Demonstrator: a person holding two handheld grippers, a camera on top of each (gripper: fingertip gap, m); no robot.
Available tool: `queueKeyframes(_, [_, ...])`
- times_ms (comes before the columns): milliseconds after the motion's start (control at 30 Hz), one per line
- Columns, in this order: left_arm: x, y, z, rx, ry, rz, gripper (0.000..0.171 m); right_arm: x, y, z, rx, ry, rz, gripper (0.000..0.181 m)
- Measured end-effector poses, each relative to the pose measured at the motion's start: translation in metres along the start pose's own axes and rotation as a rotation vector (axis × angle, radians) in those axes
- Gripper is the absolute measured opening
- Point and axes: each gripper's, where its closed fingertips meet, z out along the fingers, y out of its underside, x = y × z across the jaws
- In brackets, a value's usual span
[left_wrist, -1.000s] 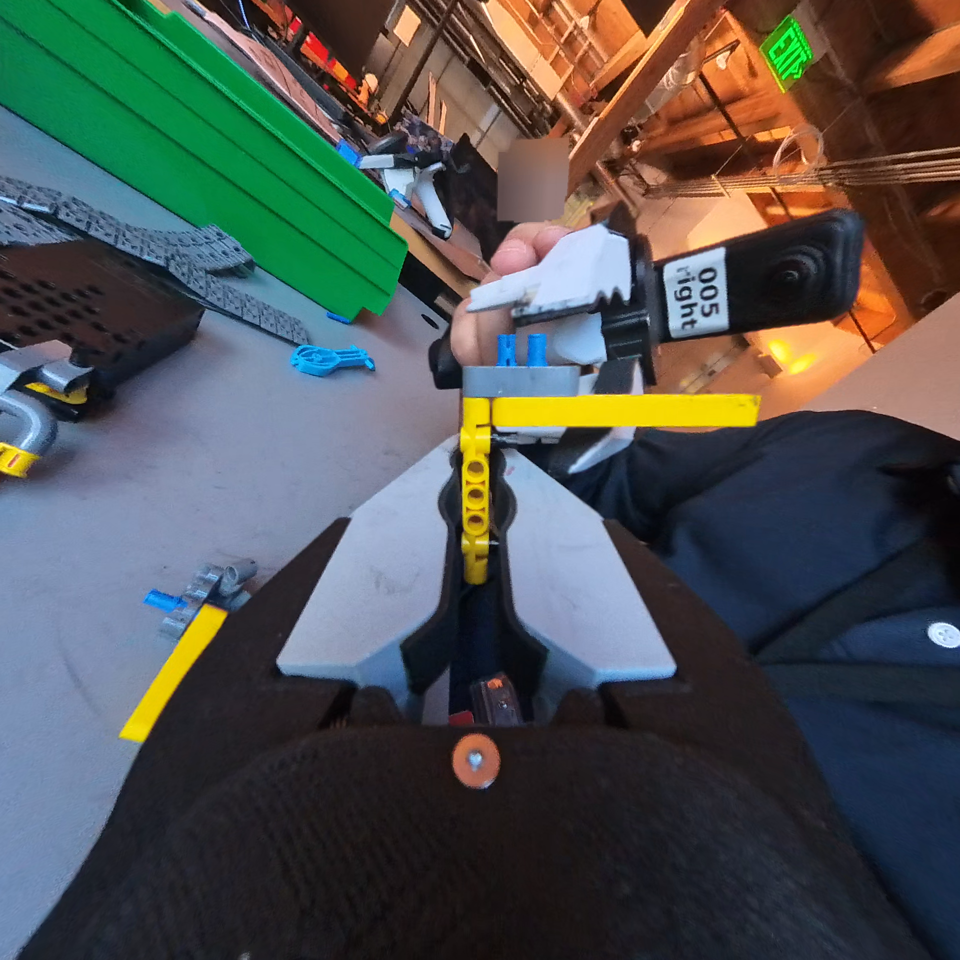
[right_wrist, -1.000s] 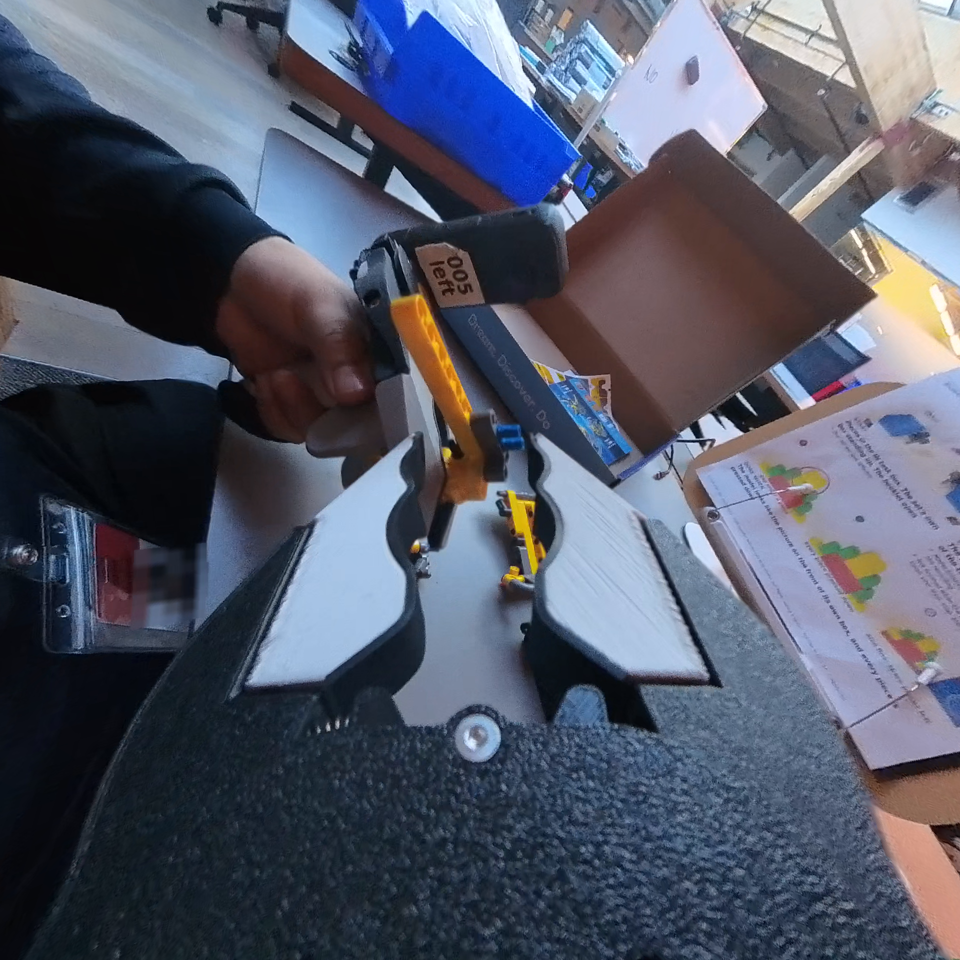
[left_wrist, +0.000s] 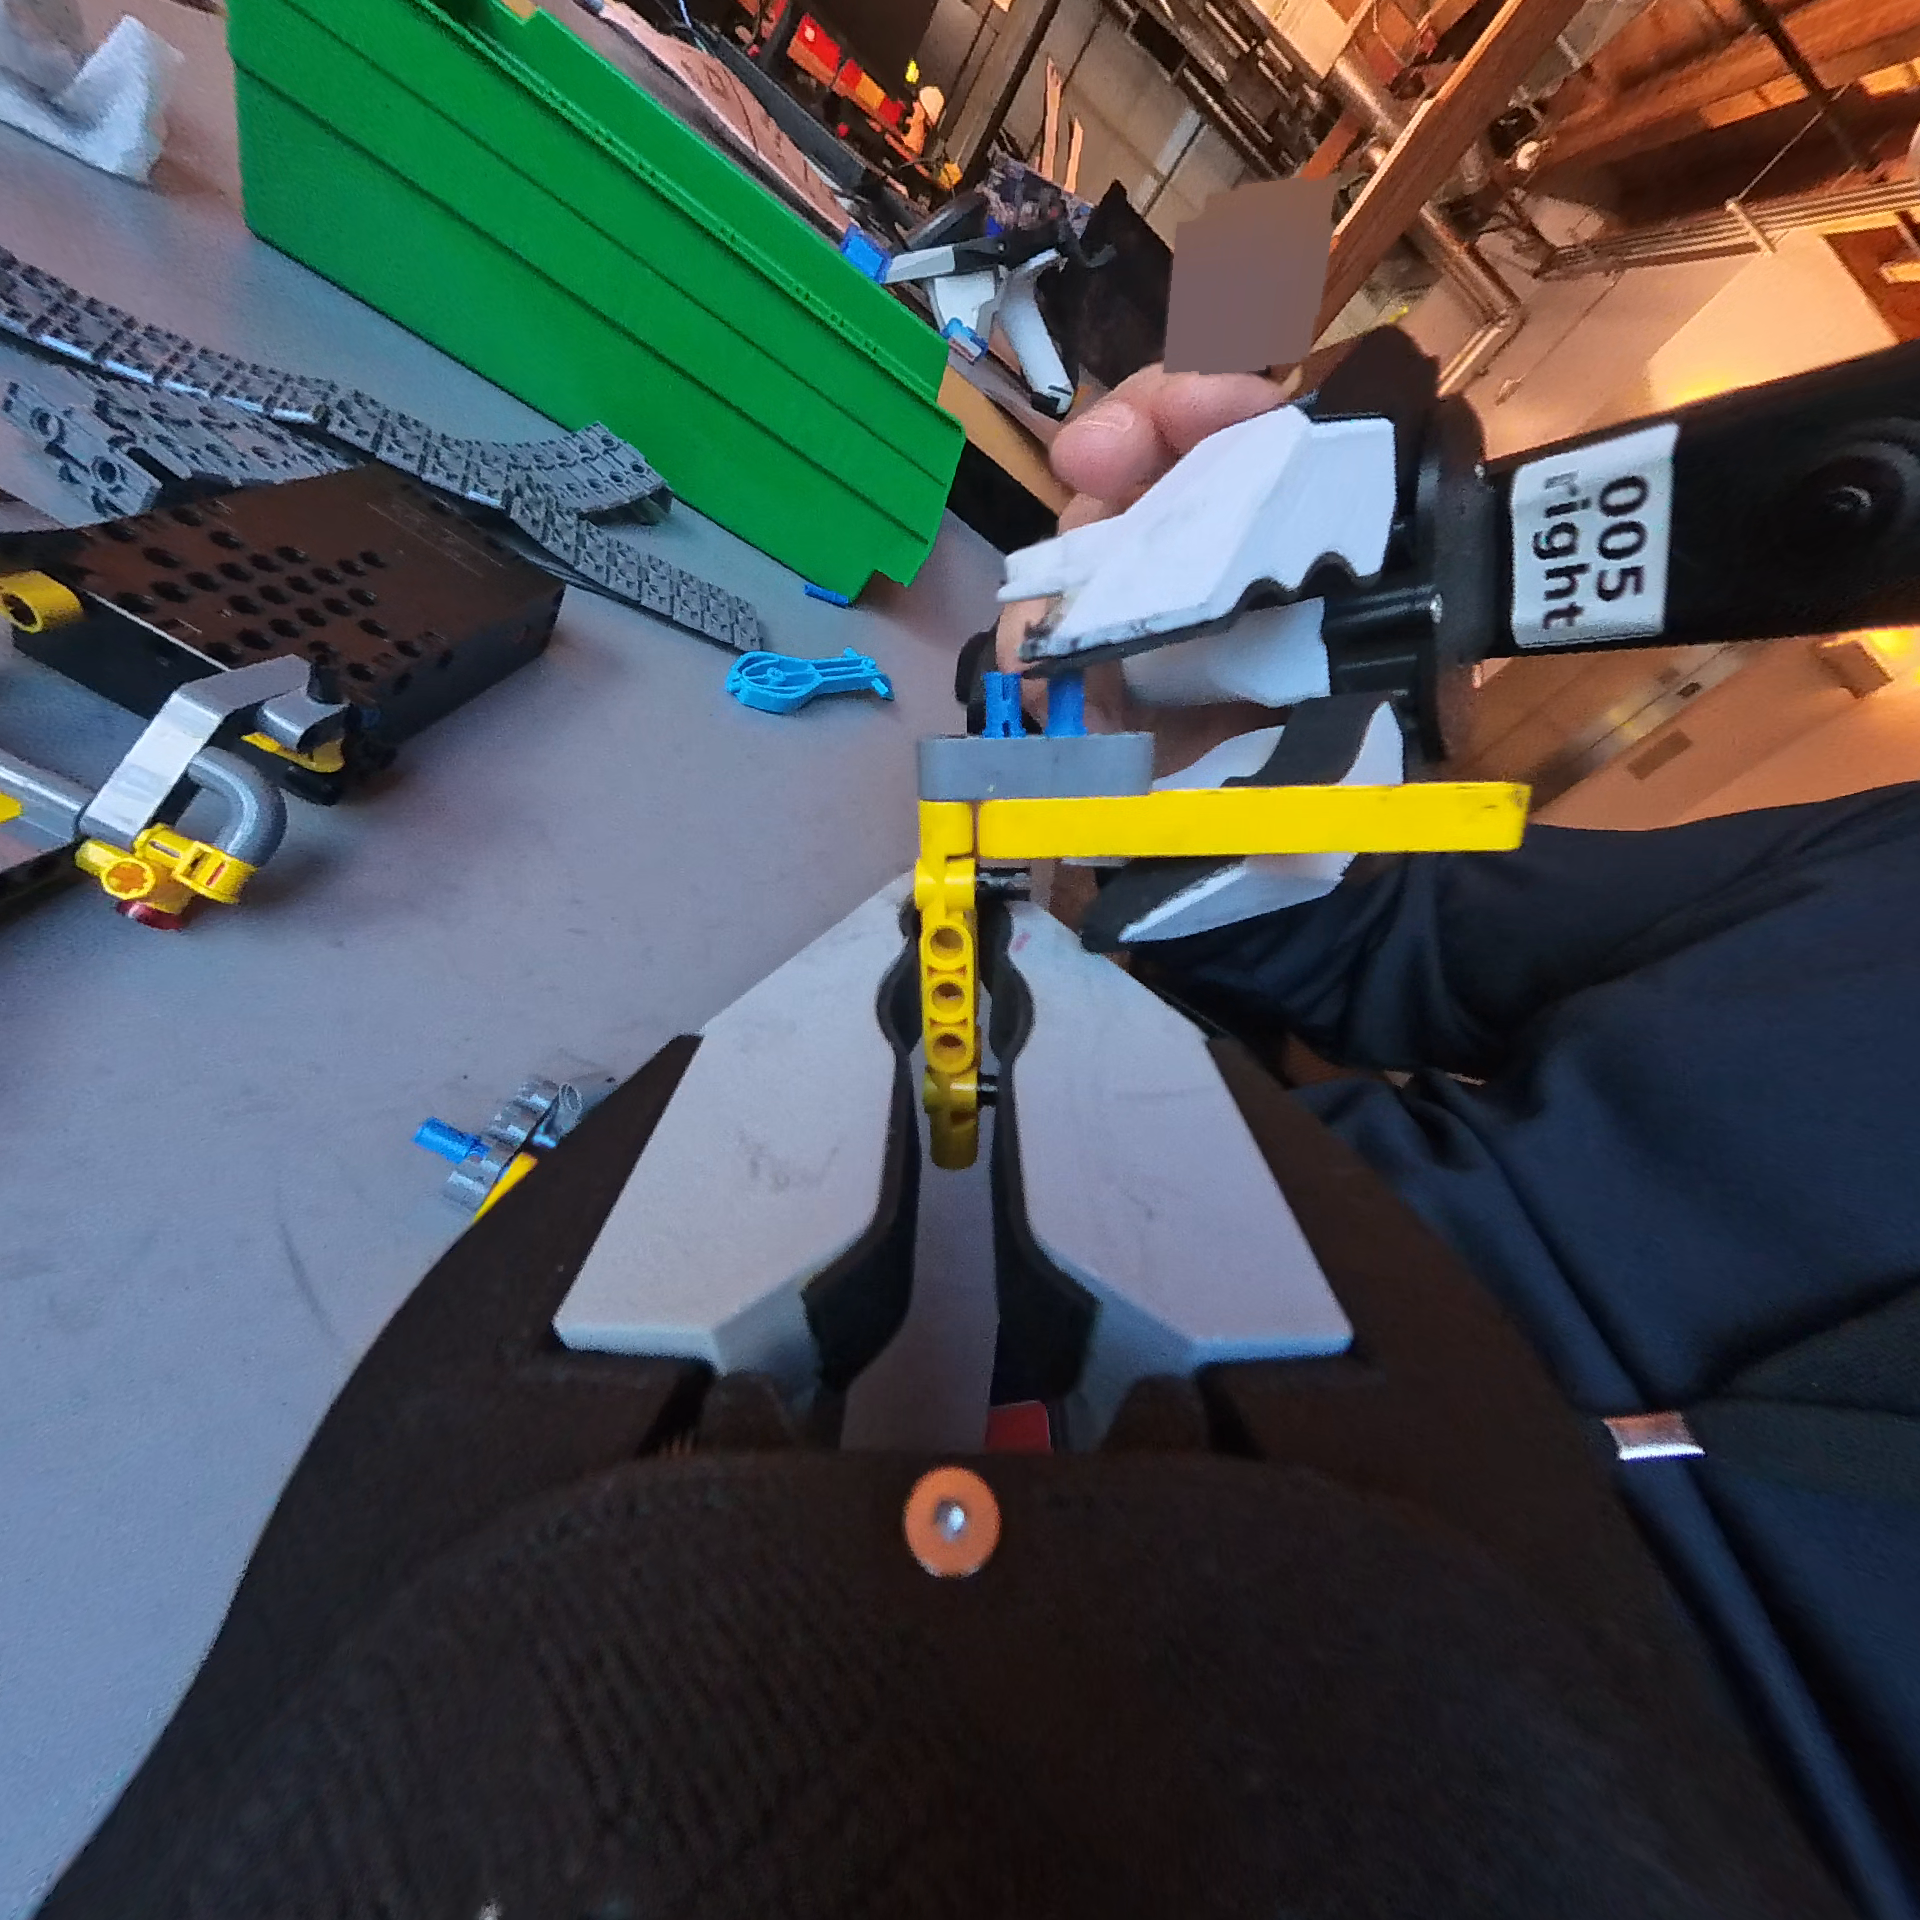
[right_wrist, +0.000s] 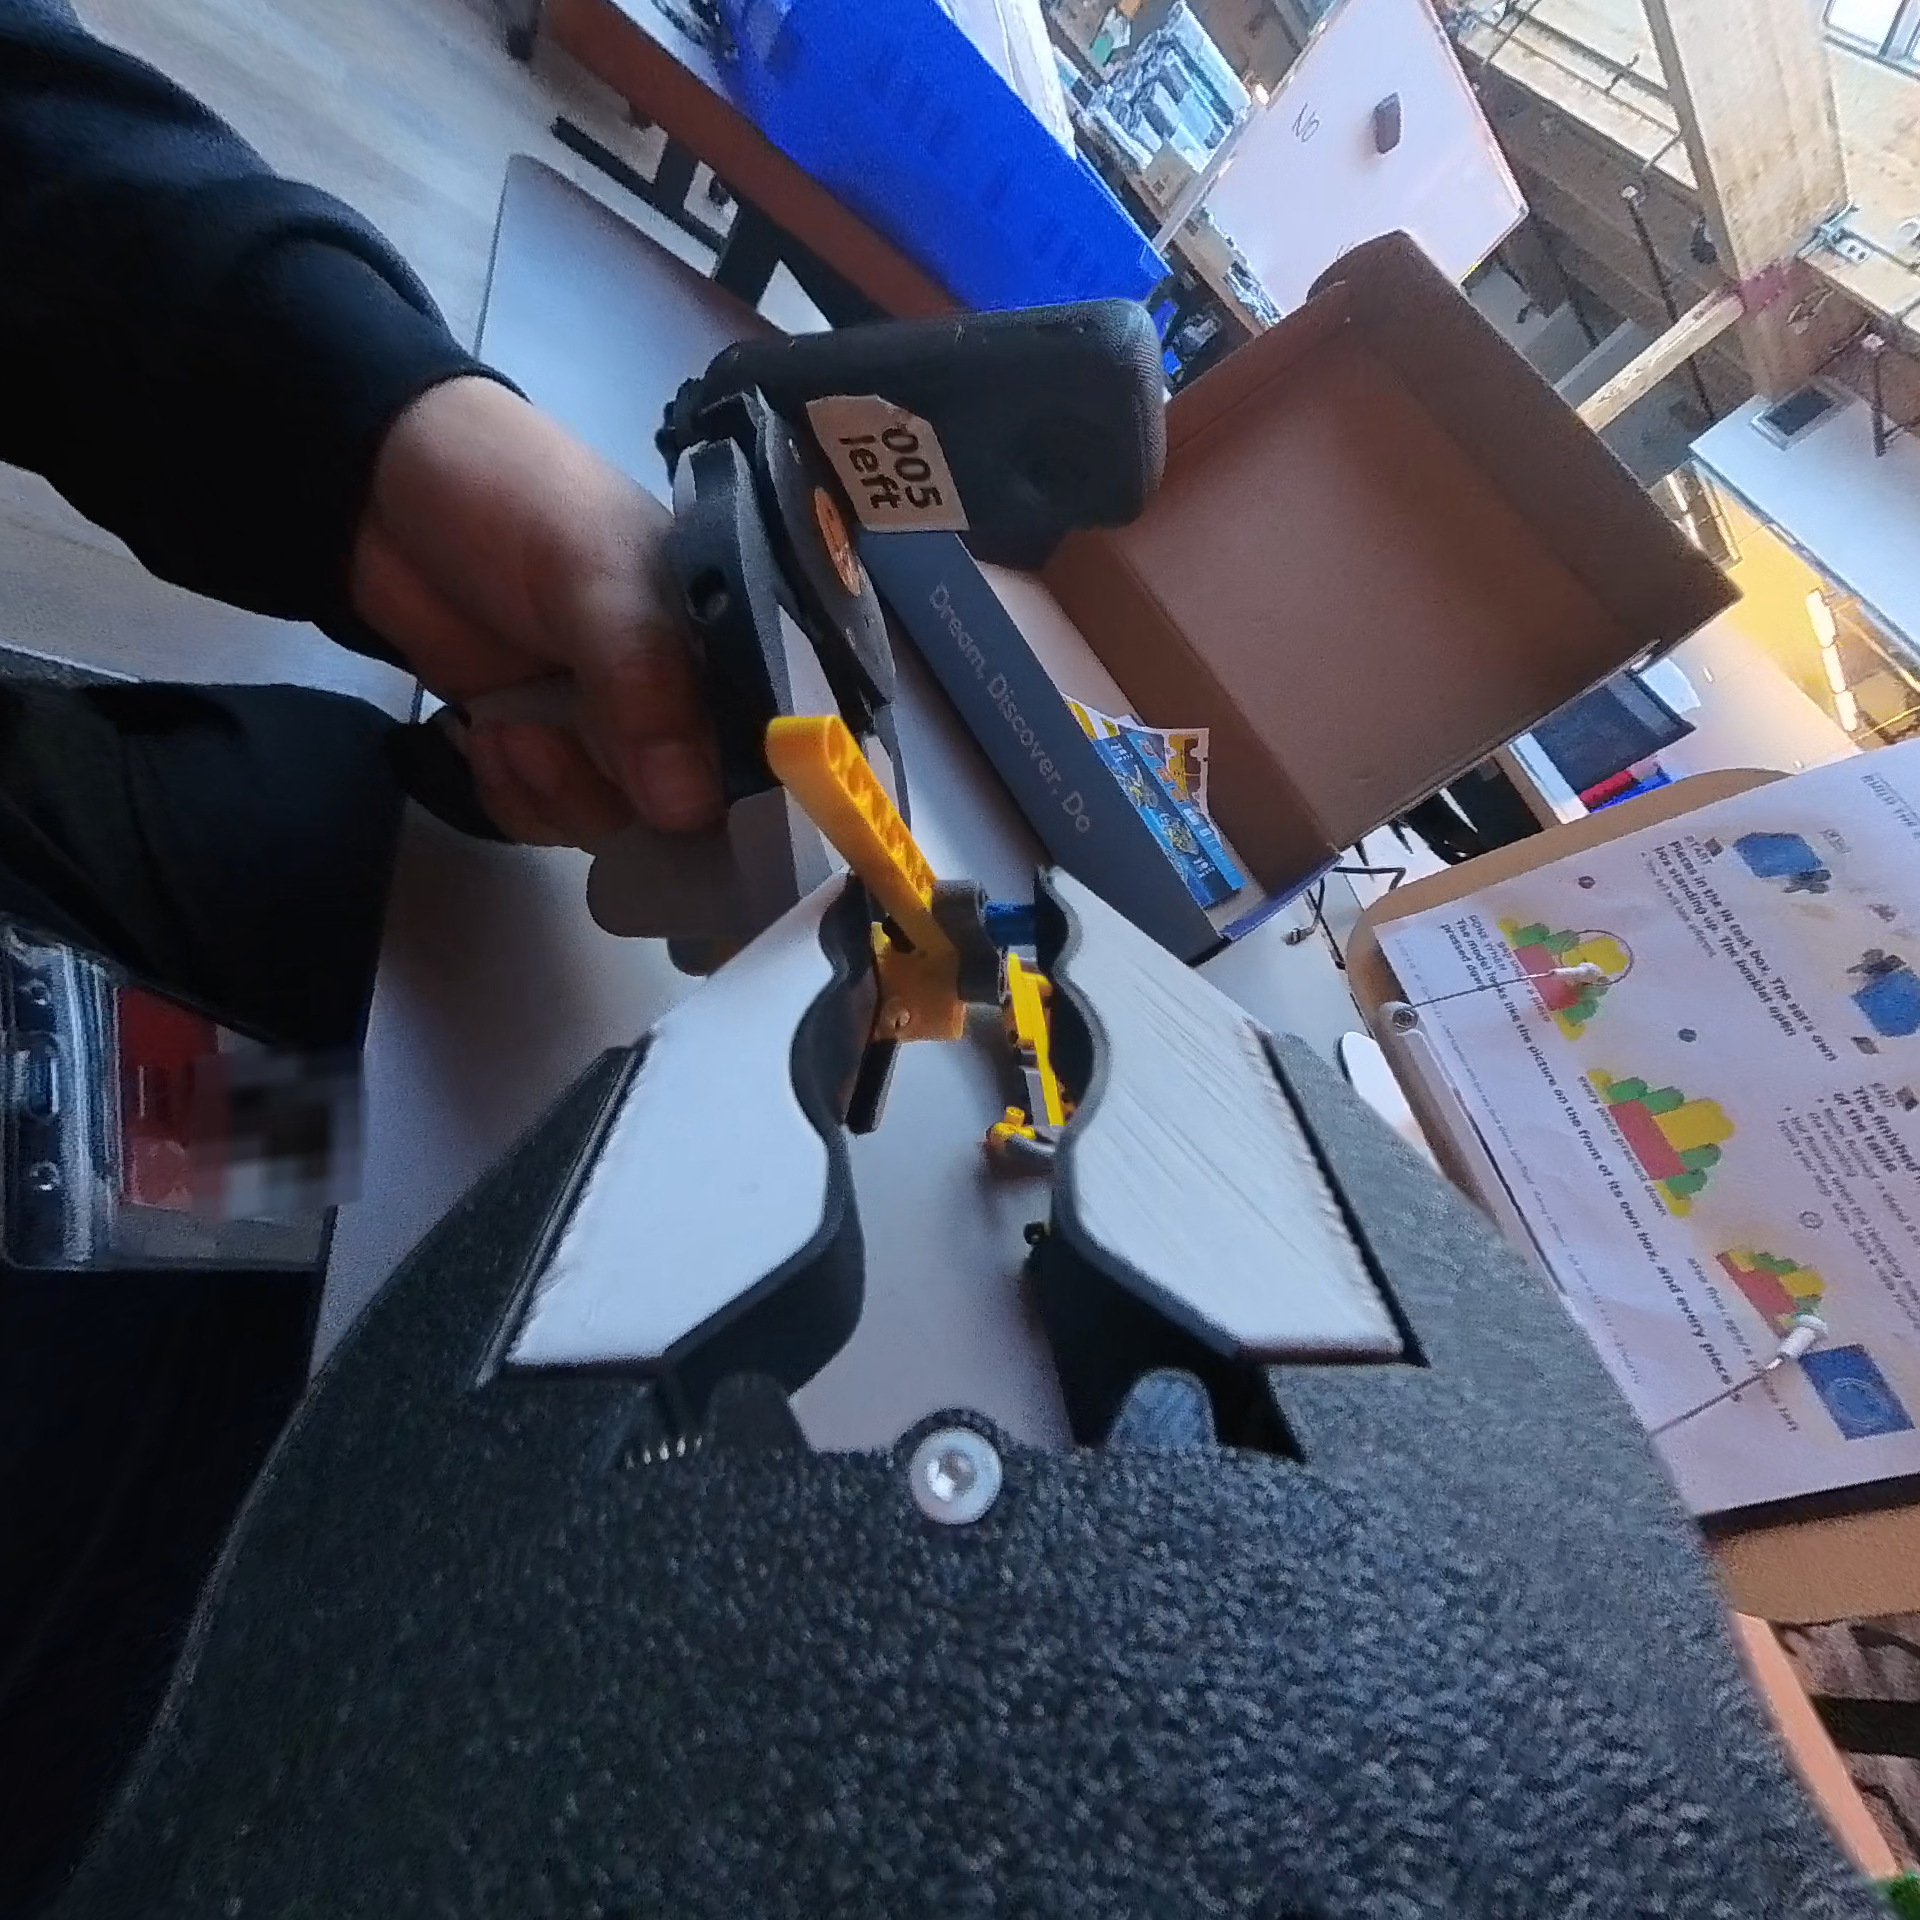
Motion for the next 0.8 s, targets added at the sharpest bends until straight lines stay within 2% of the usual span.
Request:
queueKeyframes(133, [-0.001, -0.001, 0.001, 0.015, 0.008, -0.034, 0.006, -0.001, 0.000, -0.003, 0.003, -0.013, -0.008, 0.028])
queueKeyframes(233, [-0.001, -0.002, 0.002, 0.028, 0.013, -0.055, 0.006, -0.003, -0.006, -0.005, 0.051, -0.033, 0.026, 0.035])
queueKeyframes(333, [0.001, 0.003, 0.004, 0.000, 0.019, -0.037, 0.006, 0.005, 0.007, 0.001, -0.014, 0.022, 0.021, 0.035])
queueKeyframes(433, [0.001, 0.002, 0.003, 0.009, 0.016, -0.023, 0.006, 0.005, 0.007, 0.002, -0.005, 0.033, 0.030, 0.034])
queueKeyframes(533, [0.000, 0.001, 0.002, 0.005, -0.023, 0.044, 0.009, 0.005, 0.006, 0.004, -0.005, 0.043, 0.041, 0.024])
queueKeyframes(633, [-0.001, 0.002, 0.002, -0.015, -0.057, 0.116, 0.013, 0.008, 0.007, 0.006, 0.002, 0.088, 0.037, 0.022])
queueKeyframes(700, [-0.002, -0.005, -0.001, 0.018, -0.091, 0.160, 0.011, 0.011, 0.005, 0.004, 0.027, 0.101, 0.082, 0.022])
queueKeyframes(800, [-0.009, -0.007, -0.006, -0.005, -0.173, 0.237, 0.009, 0.013, 0.003, 0.005, 0.046, 0.113, 0.136, 0.023])
